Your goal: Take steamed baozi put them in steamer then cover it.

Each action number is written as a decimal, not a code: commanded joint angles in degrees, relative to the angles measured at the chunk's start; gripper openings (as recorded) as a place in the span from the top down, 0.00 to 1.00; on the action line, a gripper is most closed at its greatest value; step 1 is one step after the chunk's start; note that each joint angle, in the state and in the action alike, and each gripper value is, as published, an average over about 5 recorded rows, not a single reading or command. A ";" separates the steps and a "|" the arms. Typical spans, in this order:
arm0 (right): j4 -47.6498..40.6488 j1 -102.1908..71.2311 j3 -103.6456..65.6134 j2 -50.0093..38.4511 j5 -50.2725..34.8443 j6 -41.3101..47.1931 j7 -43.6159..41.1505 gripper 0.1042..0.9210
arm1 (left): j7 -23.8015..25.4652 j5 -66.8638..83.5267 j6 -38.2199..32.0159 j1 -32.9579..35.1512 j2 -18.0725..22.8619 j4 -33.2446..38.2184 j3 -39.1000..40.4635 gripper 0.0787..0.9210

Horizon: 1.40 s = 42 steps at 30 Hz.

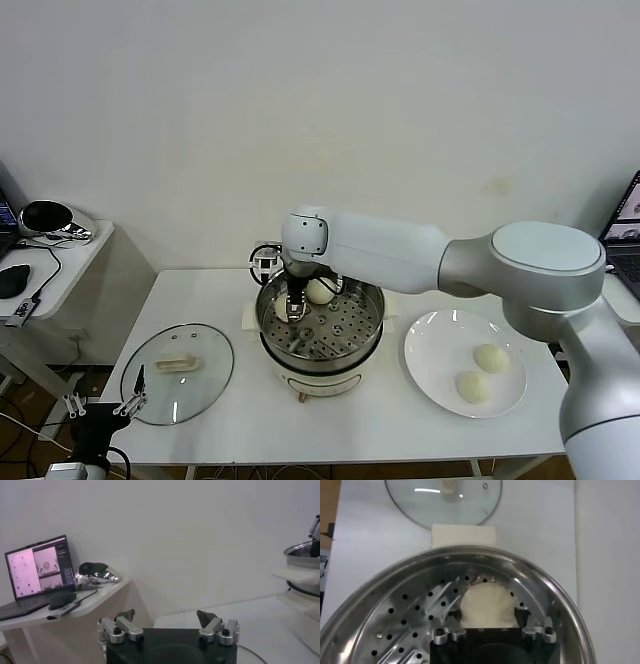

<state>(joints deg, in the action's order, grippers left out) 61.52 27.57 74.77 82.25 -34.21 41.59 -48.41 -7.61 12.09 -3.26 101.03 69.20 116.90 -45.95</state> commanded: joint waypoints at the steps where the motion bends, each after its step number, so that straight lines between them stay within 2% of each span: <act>1: 3.75 3.26 0.16 -3.08 -1.16 0.26 -0.83 0.13 | 0.03 -0.02 0.07 0.03 -0.07 0.07 -0.01 0.12; 10: 26.73 17.43 5.35 -23.19 -5.74 0.23 -2.96 0.12 | 0.17 0.01 0.30 -0.49 -0.79 0.12 0.18 0.12; 14: 33.88 20.44 7.54 -33.48 -2.97 0.09 -5.18 0.12 | 0.27 -0.32 0.47 -0.63 -0.78 0.40 0.96 0.12; 19: 38.85 20.31 8.03 -45.78 4.59 -1.78 -10.59 0.12 | 0.38 -0.89 0.66 -0.37 -0.72 0.90 1.60 0.12; 23: 39.84 17.43 7.75 -53.29 12.65 -4.93 -13.97 0.12 | 0.38 -1.29 0.65 0.05 -0.41 1.10 1.78 0.12; 29: 38.32 7.50 3.61 -59.70 24.24 -11.34 -16.90 0.12 | 0.36 -1.86 0.58 0.96 0.33 1.54 1.89 0.12; 35: 33.89 -9.14 -7.75 -60.93 31.52 -19.76 -17.72 0.12 | 0.32 -2.52 0.64 1.66 1.06 2.16 1.81 0.12; 42: 29.82 -21.08 -17.45 -58.34 36.98 -22.34 -17.28 0.12 | 0.28 -2.97 0.61 2.89 2.01 2.53 1.20 0.12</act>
<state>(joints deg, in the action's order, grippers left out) 93.05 19.46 66.26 27.38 -5.59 24.57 -63.98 -7.30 9.17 -2.65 103.60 71.03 119.42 -44.76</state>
